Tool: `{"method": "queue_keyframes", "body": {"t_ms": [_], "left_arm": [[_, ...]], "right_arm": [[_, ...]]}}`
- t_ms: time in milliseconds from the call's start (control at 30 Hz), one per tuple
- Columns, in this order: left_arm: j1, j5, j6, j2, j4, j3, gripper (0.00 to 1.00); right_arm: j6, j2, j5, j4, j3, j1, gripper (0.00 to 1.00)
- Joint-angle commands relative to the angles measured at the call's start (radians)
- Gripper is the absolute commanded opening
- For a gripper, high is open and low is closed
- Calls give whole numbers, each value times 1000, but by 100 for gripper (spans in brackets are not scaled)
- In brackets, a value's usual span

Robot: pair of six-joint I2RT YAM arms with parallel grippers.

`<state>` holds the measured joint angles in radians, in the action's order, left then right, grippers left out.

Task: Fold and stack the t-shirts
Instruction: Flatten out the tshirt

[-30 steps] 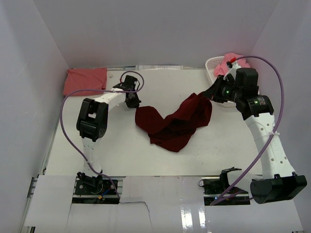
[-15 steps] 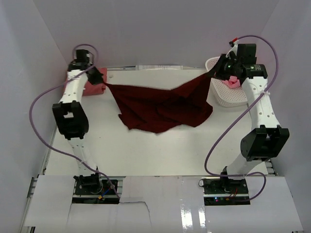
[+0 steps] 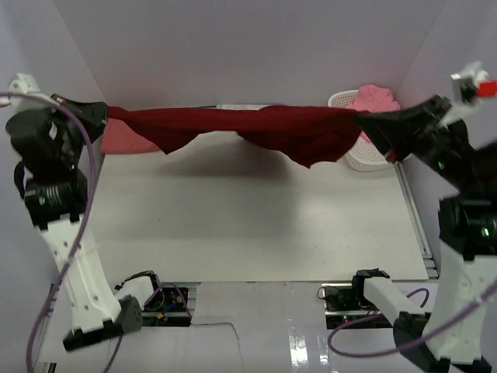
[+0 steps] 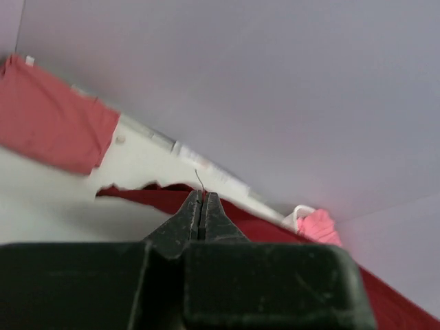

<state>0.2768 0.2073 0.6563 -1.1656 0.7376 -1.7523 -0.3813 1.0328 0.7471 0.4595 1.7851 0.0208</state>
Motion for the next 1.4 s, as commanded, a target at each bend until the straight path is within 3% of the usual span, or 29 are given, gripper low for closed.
{"method": "queue_keyframes", "body": {"t_ms": [0, 167, 333, 433, 500, 567, 667, 733, 800, 867, 933, 967, 1000, 1033, 1067, 1100, 1133, 1167, 1200, 1267, 1300, 1367], "left_arm": [[10, 1, 20, 177, -60, 109, 0], [10, -69, 28, 444, -49, 128, 0], [-48, -194, 23, 501, -41, 74, 0], [-54, -172, 11, 393, 28, 50, 0], [-54, -122, 6, 307, 43, 71, 0], [-53, -74, 5, 233, 22, 169, 0], [-53, -19, 9, 152, -50, 338, 0], [-66, 14, 29, 46, -119, 404, 0], [-91, -14, 35, -102, -147, 378, 0], [-111, -6, 43, -213, -161, 236, 0], [-122, 4, 63, -372, -165, 101, 0], [-120, 7, 74, -434, -150, -99, 0], [-122, 12, 81, -501, -127, -227, 0], [-122, 21, 86, -666, -60, -375, 0], [-119, 39, 107, -760, -26, -715, 0], [-107, 126, 133, -861, 6, -891, 0], [-64, 179, 226, -982, -18, -994, 0], [-44, 235, 268, -968, -94, -980, 0], [-33, 269, 282, -932, -262, -802, 0], [-42, 267, 237, -759, -377, -606, 0], [-47, 253, 221, -688, -496, -369, 0], [-47, 222, 220, -459, -660, -97, 0]], "right_arm": [[12, -141, 119, -144, 12, -1, 8], [-50, -281, 182, -156, 43, -2, 8], [-39, -312, 95, -87, 91, -1, 8], [-59, -240, 26, -48, 8, 22, 8], [-86, -209, -69, -50, -155, 31, 8], [-100, -177, -161, -51, -302, 31, 8], [-114, -65, -164, -108, -438, 28, 8], [-140, 19, -149, -183, -475, 25, 8], [-153, 125, -124, -265, -419, 22, 8], [-151, 221, -68, -288, -302, 22, 8], [-159, 381, 10, -280, -43, 22, 8], [-165, 492, 27, -254, 55, 21, 8], [-168, 551, 49, -243, 279, 22, 8], [-189, 628, 82, -213, 424, 22, 8], [-203, 785, 101, -162, 595, 15, 8], [-243, 840, 166, -236, 778, 8, 8], [-439, 877, 216, -374, 784, -4, 8], [-529, 895, 236, -545, 772, -8, 8], [-565, 885, 230, -709, 766, -65, 8], [-654, 775, 239, -920, 604, -87, 8], [-621, 741, 260, -941, 543, -85, 8], [-572, 626, 297, -990, 334, -79, 8]]}}
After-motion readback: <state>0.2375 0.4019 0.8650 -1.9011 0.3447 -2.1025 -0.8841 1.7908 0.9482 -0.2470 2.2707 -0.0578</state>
